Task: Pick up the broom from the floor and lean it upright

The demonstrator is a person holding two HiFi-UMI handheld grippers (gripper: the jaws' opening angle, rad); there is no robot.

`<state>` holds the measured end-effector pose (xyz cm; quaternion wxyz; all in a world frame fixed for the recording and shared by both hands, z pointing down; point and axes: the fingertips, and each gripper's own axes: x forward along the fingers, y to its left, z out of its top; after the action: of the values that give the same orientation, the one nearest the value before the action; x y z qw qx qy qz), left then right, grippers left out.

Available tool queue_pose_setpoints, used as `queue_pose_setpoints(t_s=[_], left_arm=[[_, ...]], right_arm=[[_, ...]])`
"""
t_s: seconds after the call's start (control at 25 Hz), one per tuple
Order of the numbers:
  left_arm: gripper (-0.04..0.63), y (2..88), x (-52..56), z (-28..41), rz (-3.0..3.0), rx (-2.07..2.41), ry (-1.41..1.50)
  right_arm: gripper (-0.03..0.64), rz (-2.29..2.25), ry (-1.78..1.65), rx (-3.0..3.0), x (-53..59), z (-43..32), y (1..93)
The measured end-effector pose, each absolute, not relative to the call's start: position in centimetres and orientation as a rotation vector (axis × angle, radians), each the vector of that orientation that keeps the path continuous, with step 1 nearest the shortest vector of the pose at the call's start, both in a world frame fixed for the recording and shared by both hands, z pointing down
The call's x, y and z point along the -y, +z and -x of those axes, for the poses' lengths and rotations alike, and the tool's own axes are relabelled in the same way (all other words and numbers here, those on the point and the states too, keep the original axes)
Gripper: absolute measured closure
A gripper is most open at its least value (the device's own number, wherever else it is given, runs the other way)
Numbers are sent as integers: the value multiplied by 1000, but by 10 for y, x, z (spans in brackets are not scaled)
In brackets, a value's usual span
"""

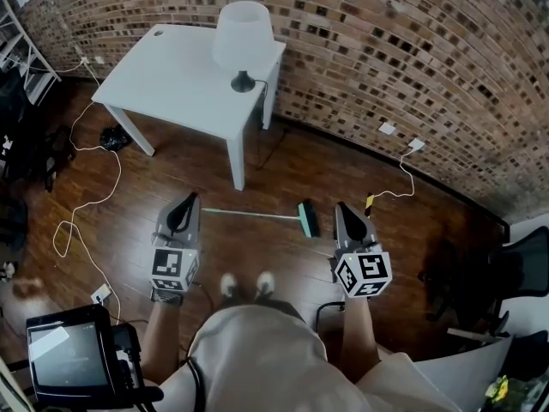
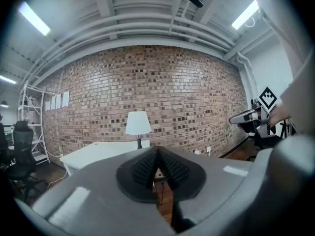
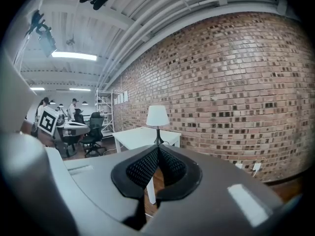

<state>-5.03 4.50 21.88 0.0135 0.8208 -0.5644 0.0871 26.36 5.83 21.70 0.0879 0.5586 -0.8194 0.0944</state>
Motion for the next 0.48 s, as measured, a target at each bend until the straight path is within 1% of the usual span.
queue_pose_setpoints(t_s=[0.16, 0.28, 0.48], left_arm=[[595, 226, -43, 49, -2519, 1749, 260], [595, 238, -41, 56, -2502, 1772, 303], [595, 263, -41, 87, -2439, 1809, 361]], right_arm=[[598, -1618, 273, 2458, -45, -264, 219], [596, -1526, 264, 2469, -32, -254, 225], [589, -1413, 312, 2456, -20, -221, 253]])
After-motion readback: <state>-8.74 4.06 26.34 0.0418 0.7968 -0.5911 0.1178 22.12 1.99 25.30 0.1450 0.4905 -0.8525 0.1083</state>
